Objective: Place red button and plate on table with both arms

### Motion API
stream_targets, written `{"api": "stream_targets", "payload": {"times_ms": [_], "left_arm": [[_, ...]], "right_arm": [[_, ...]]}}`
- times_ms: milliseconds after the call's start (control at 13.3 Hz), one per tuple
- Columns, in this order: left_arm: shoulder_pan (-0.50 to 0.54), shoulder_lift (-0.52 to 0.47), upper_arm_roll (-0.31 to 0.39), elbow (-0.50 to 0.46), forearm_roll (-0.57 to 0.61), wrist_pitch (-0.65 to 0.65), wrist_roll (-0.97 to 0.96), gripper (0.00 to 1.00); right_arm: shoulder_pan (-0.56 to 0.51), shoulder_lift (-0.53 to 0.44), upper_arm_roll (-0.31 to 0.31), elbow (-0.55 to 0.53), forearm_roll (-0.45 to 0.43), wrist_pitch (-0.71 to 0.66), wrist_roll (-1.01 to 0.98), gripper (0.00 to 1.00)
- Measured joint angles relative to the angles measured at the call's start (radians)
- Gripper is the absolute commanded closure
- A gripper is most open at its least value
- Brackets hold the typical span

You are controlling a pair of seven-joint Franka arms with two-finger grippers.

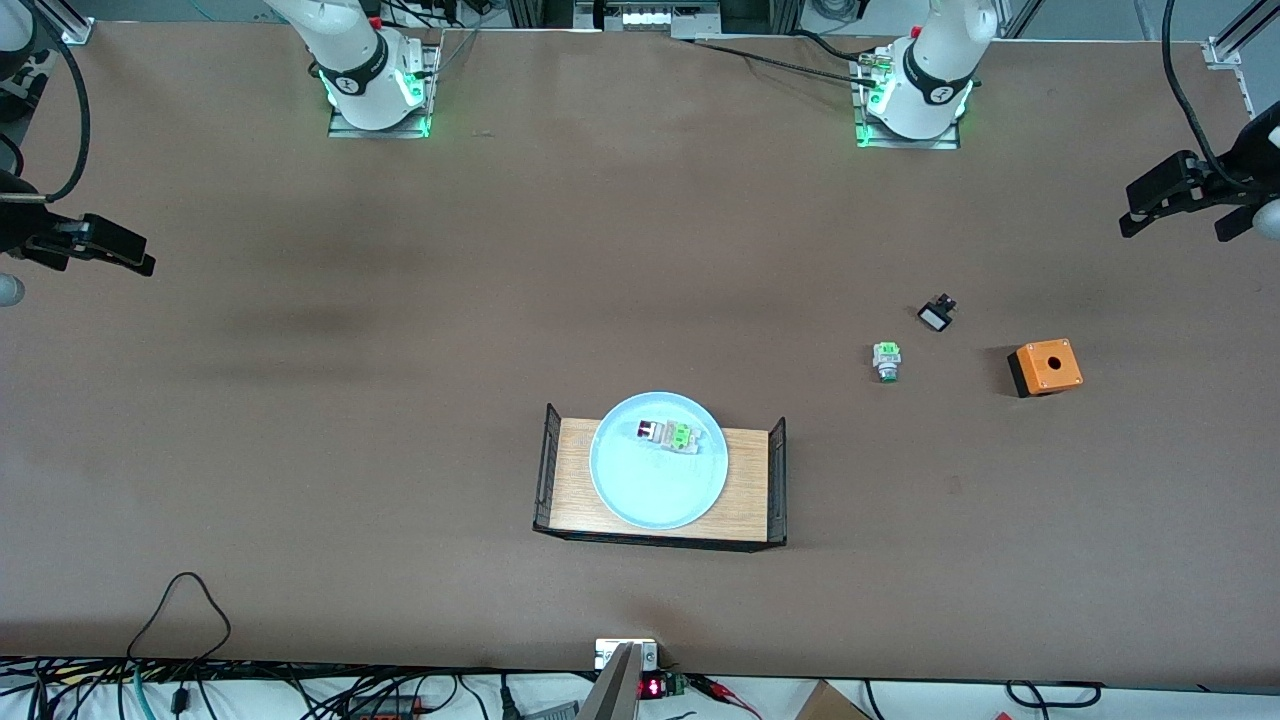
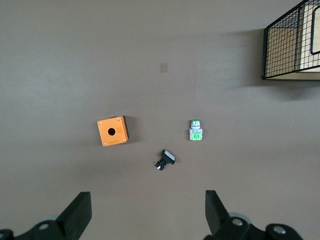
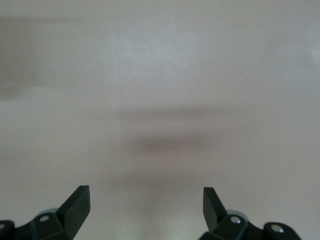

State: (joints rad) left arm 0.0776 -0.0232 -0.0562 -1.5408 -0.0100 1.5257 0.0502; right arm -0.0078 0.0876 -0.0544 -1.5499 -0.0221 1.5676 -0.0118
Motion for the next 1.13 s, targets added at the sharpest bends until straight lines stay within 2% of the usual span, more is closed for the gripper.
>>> {"api": "stream_targets", "payload": {"times_ms": [827,1127], "left_arm": [[0.000,0.026,0.000,-0.001,0.000,-0.022,-0.016,0.00],[-0.026,0.069,-0.015,0.016,-0.001,-0.020,-0.244,0.00]], "right_arm": [[0.000,0.000,-0.001,0.000,0.000,0.000,0.000,0.00],[0.000,0.000,-0.001,0.000,0.000,0.002,0.000,0.00]]}}
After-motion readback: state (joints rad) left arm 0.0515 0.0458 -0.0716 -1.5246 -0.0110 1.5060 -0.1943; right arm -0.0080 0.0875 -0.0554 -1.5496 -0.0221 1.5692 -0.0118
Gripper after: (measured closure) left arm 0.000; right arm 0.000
